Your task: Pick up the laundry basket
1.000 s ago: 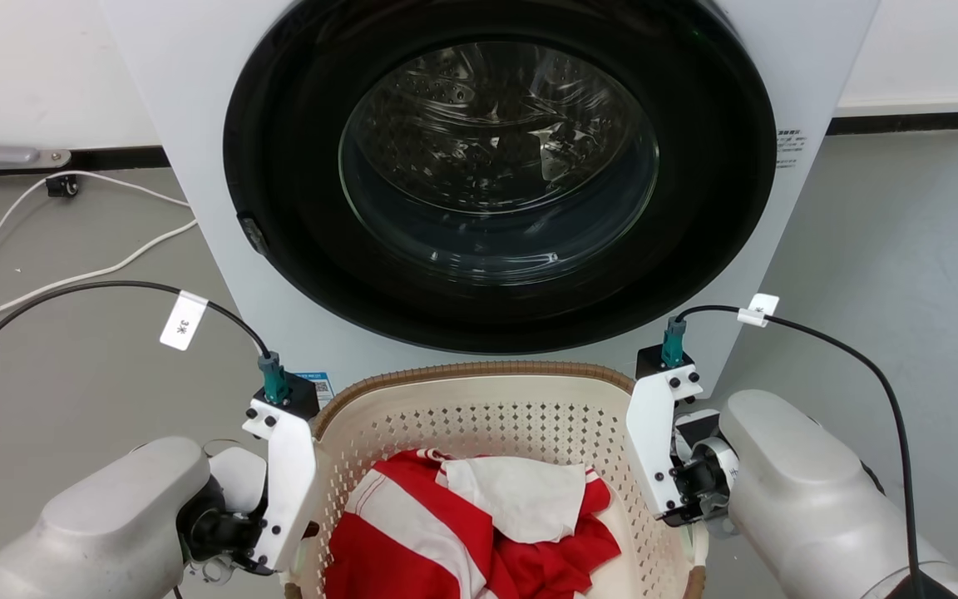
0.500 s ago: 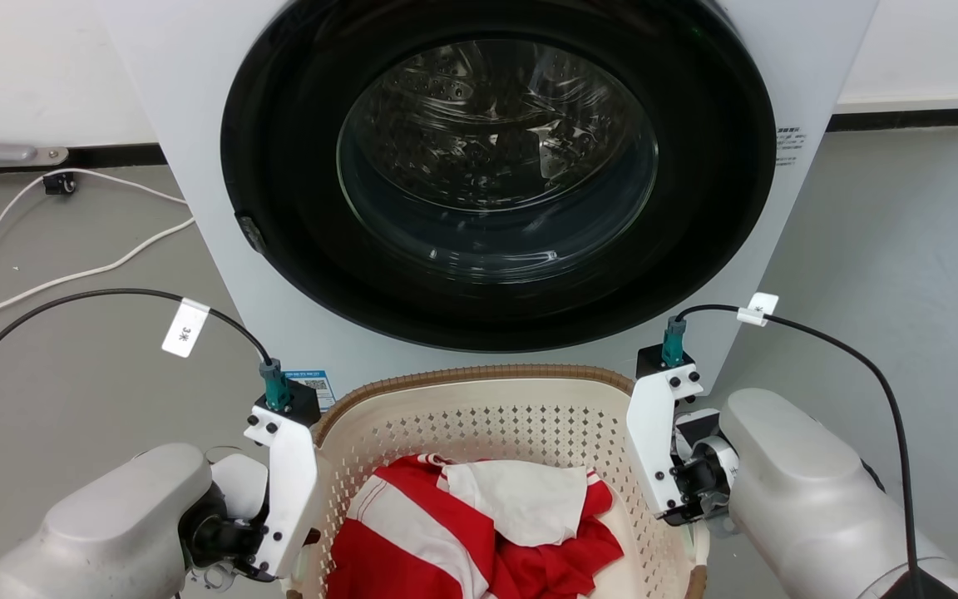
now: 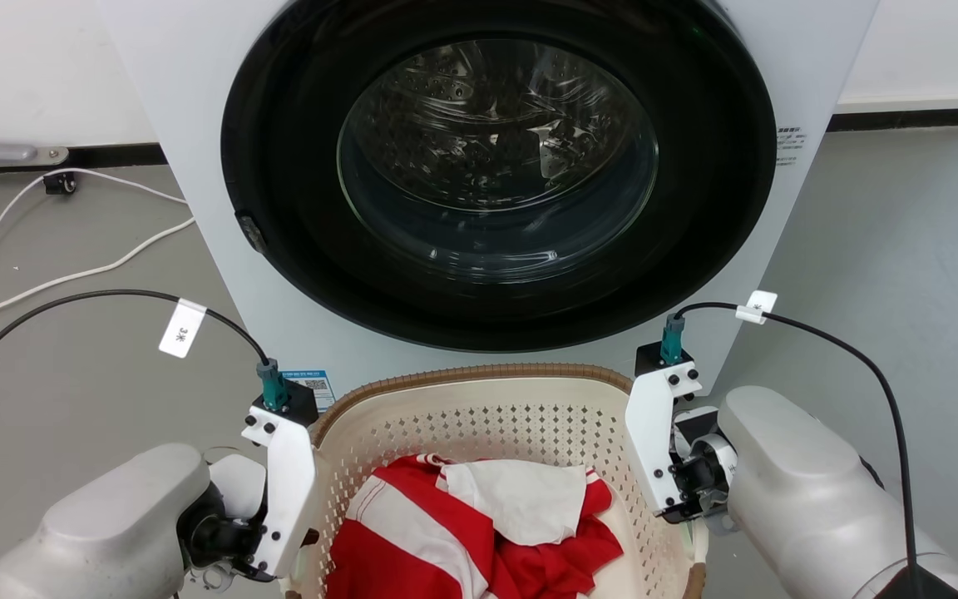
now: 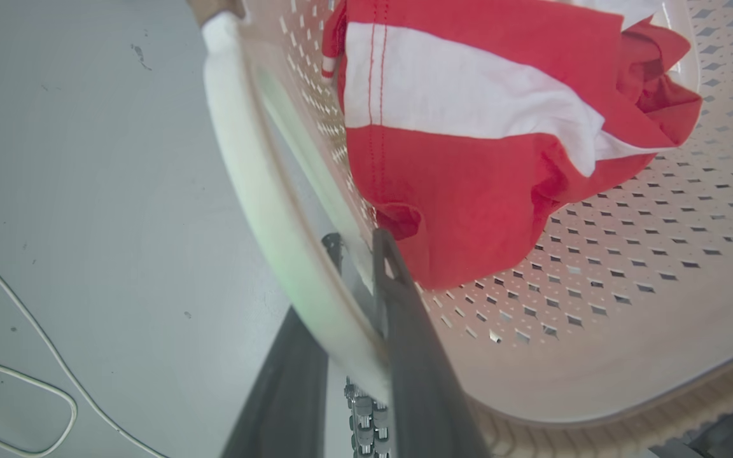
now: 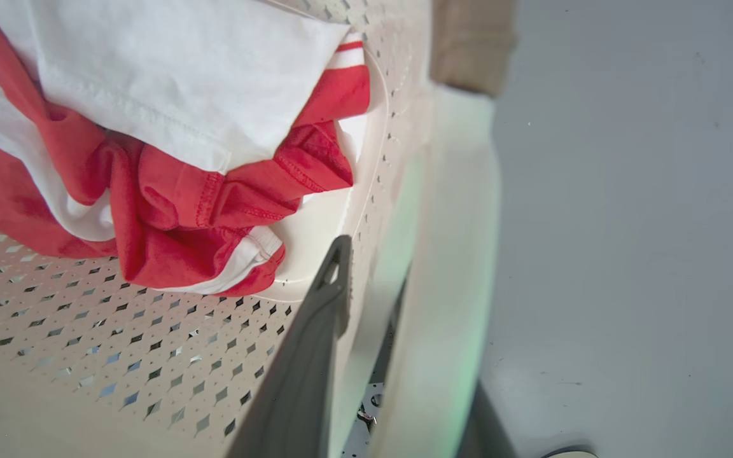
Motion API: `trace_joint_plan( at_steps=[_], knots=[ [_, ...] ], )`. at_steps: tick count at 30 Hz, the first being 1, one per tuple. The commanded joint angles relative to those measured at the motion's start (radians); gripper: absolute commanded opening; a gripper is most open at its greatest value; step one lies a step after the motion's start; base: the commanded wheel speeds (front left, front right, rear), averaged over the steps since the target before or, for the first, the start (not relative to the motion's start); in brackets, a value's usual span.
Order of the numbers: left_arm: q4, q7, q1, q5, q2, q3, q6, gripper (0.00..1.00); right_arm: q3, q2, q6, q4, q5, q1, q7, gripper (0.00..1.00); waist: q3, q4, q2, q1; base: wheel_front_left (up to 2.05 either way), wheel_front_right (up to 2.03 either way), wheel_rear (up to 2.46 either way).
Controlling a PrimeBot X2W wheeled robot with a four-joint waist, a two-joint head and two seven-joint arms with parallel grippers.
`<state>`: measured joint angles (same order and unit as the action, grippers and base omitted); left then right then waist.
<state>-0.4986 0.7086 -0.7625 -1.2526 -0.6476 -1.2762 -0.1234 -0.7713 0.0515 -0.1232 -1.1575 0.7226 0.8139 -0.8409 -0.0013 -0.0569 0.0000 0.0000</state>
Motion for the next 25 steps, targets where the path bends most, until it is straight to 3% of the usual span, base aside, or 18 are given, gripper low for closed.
trace_joint_plan(
  at_steps=[1,25],
  knots=[
    [0.001,0.011,0.013,0.008,-0.001,-0.009,-0.012,0.0,-0.005,-0.002,-0.014,0.007,0.004,0.027,0.013,0.0,0.0,0.0,0.0,0.0,0.0,0.0,0.0],
    [0.006,0.021,0.007,0.015,0.005,-0.009,-0.012,0.0,-0.041,-0.003,-0.014,0.0,0.043,0.04,0.022,0.0,0.0,0.004,0.0,0.0,0.0,0.0,0.0]
  ],
)
